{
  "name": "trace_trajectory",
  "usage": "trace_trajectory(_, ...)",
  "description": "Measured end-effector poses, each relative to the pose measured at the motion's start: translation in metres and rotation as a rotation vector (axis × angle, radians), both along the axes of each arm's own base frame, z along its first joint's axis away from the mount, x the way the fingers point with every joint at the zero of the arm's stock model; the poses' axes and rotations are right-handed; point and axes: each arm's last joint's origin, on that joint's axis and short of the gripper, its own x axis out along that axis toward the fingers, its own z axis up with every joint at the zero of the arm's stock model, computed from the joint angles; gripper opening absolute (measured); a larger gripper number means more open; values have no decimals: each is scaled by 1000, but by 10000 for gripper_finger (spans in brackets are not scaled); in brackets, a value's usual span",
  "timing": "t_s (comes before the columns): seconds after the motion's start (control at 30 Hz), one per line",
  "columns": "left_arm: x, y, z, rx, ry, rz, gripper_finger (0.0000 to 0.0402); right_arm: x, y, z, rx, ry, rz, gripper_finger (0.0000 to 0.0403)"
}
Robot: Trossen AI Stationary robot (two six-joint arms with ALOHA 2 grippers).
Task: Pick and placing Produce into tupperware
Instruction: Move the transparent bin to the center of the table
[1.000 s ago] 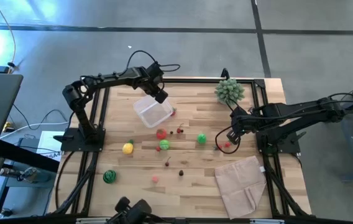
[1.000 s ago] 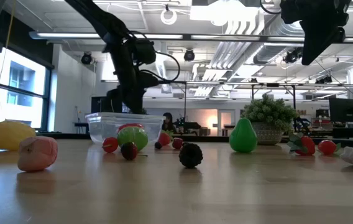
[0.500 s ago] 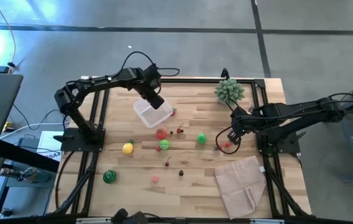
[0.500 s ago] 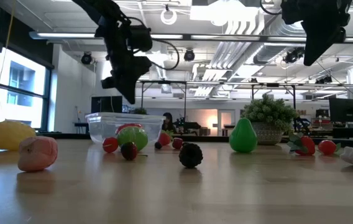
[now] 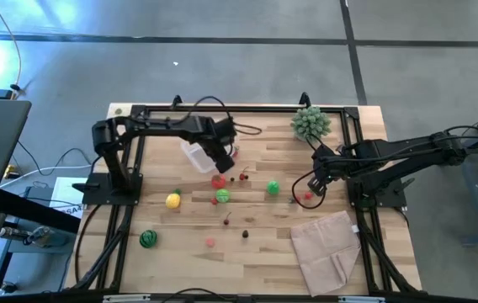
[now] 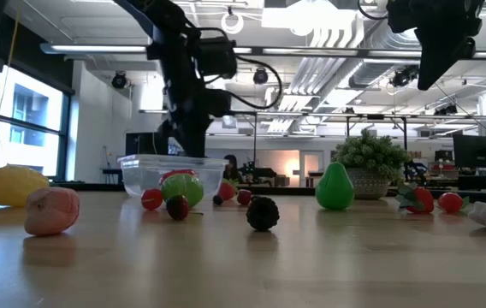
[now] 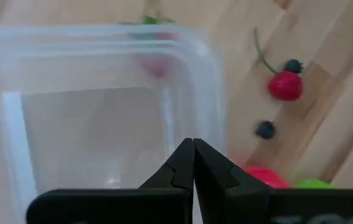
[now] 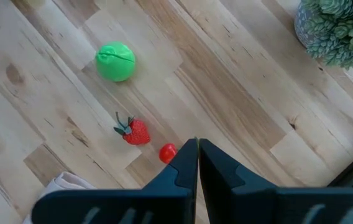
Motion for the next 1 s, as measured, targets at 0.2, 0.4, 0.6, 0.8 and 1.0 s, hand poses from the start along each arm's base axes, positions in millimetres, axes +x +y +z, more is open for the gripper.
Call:
trace_trajectory(0.2, 21, -16, -13, -11, -54, -28, 1, 0, 0, 0, 0, 3, 8, 7)
trace_trajectory(0.4, 37, -30, -13, -14, -149, -63, 1, 0, 0, 0, 0, 7, 18, 7)
trace_trajectory(0.6, 44, -45, -12, -33, -184, -101, 1, 0, 0, 0, -5, 10, 32, 7)
trace_trajectory(0.8, 47, -52, -11, -21, -190, -116, 1, 0, 0, 0, -7, 11, 36, 7)
trace_trajectory(1.0, 42, -32, -10, 45, -175, -44, 1, 0, 0, 0, -6, 9, 33, 7)
